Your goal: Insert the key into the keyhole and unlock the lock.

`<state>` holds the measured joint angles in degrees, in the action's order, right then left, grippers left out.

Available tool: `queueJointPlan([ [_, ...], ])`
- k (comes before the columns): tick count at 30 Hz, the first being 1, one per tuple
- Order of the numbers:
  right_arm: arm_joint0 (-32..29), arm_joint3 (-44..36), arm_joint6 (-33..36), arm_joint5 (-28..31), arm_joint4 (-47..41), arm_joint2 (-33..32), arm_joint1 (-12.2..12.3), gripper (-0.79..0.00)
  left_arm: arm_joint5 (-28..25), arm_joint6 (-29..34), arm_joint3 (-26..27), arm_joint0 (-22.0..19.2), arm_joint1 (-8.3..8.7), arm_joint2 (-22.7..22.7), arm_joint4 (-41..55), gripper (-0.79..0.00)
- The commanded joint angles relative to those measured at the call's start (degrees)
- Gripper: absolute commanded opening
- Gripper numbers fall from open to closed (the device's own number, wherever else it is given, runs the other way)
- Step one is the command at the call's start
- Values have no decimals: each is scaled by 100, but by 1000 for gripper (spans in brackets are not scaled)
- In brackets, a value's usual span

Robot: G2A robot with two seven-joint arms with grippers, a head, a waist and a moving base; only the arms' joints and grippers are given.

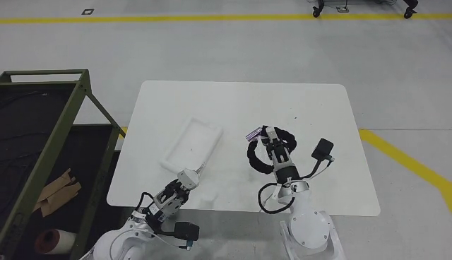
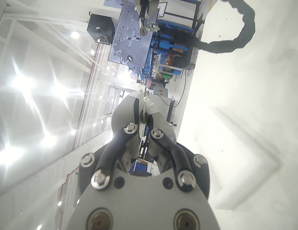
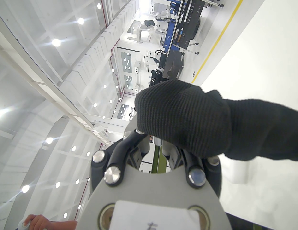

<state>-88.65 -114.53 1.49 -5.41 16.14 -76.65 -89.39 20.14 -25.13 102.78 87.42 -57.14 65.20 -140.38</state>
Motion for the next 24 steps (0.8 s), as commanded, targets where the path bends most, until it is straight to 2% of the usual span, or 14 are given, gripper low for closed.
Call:
queueJointPlan([
  [1,0,0,0,0,0,0,0,-785,-99,-46,42,-9,-10,-22,29,-785],
  [9,-291,72,243,412,-96,108,46,-785,-303,-421,65,-96,-38,39,419,-785],
  [18,-382,47,298,488,-260,132,85,-785,-500,-834,-71,-272,-76,-5,555,-785],
  [24,-382,70,291,550,-197,194,109,-785,-590,-820,-77,-412,-120,-92,500,-785],
])
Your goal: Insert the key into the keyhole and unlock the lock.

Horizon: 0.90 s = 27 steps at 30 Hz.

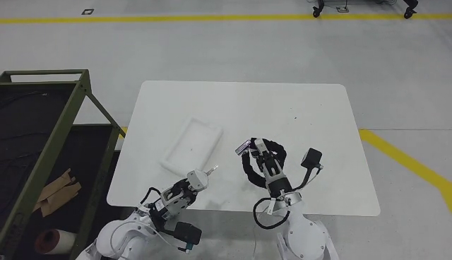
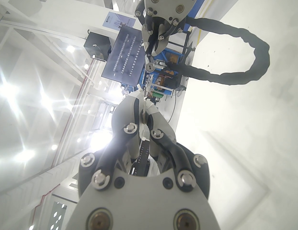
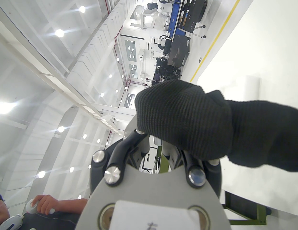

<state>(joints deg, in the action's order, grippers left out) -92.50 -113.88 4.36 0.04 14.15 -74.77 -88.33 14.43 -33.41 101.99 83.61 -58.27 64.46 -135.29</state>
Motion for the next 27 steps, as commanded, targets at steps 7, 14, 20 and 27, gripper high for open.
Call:
queueJointPlan([
  [7,30,19,-19,39,17,73,27,-785,-208,33,-85,-349,-72,-100,72,-785],
  [14,54,38,-44,81,33,108,52,-785,-421,38,-240,-603,-132,-194,145,-785],
  [20,58,42,-45,93,54,116,58,-785,-483,7,-331,-770,-185,-315,116,-785],
  [27,58,42,-45,93,54,116,58,-785,-525,8,-376,-879,-235,-419,46,-785],
])
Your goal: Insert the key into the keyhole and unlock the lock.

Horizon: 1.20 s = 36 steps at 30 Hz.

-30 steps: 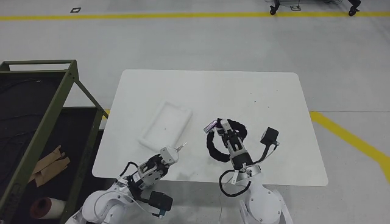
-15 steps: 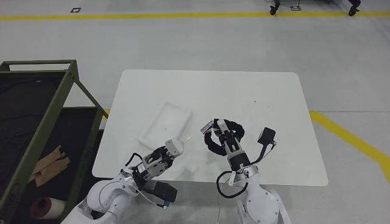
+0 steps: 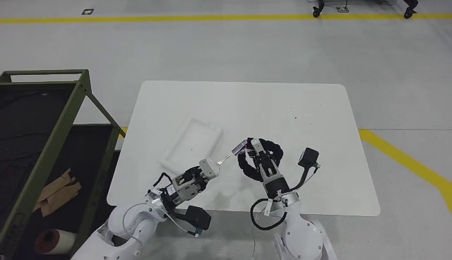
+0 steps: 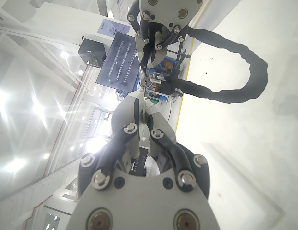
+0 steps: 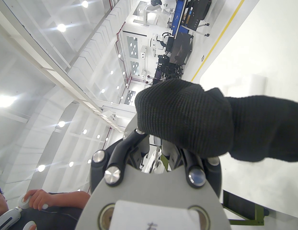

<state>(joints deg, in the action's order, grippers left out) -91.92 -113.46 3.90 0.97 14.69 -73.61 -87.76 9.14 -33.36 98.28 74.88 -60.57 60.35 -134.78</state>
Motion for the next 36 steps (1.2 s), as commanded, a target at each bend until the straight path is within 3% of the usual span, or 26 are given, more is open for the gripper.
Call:
queueJointPlan([
  [1,0,0,0,0,0,0,0,-785,-3,1,-10,-15,-11,-13,-11,-785],
  [36,0,0,0,0,0,0,0,-785,-21,7,-79,-136,-156,-46,-108,-785],
])
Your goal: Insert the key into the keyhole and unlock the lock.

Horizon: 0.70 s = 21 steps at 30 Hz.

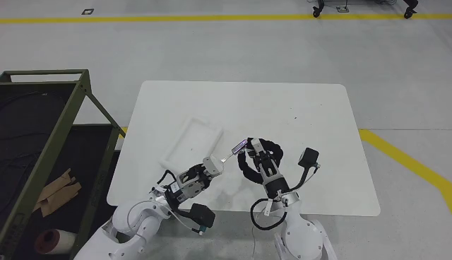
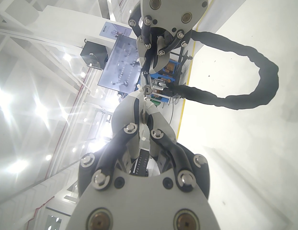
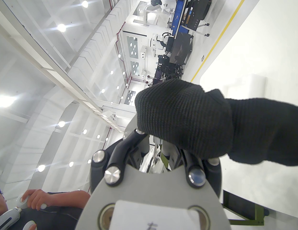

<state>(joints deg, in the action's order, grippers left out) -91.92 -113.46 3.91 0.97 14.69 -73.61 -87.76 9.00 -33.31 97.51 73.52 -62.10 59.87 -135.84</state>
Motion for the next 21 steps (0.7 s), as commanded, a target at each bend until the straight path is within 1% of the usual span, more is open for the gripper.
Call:
queueJointPlan([
  [1,0,0,0,0,0,0,0,-785,-14,9,-3,-4,-5,7,-11,-785],
  [21,0,0,0,0,0,0,0,-785,-33,-9,-51,28,-55,56,-35,-785],
])
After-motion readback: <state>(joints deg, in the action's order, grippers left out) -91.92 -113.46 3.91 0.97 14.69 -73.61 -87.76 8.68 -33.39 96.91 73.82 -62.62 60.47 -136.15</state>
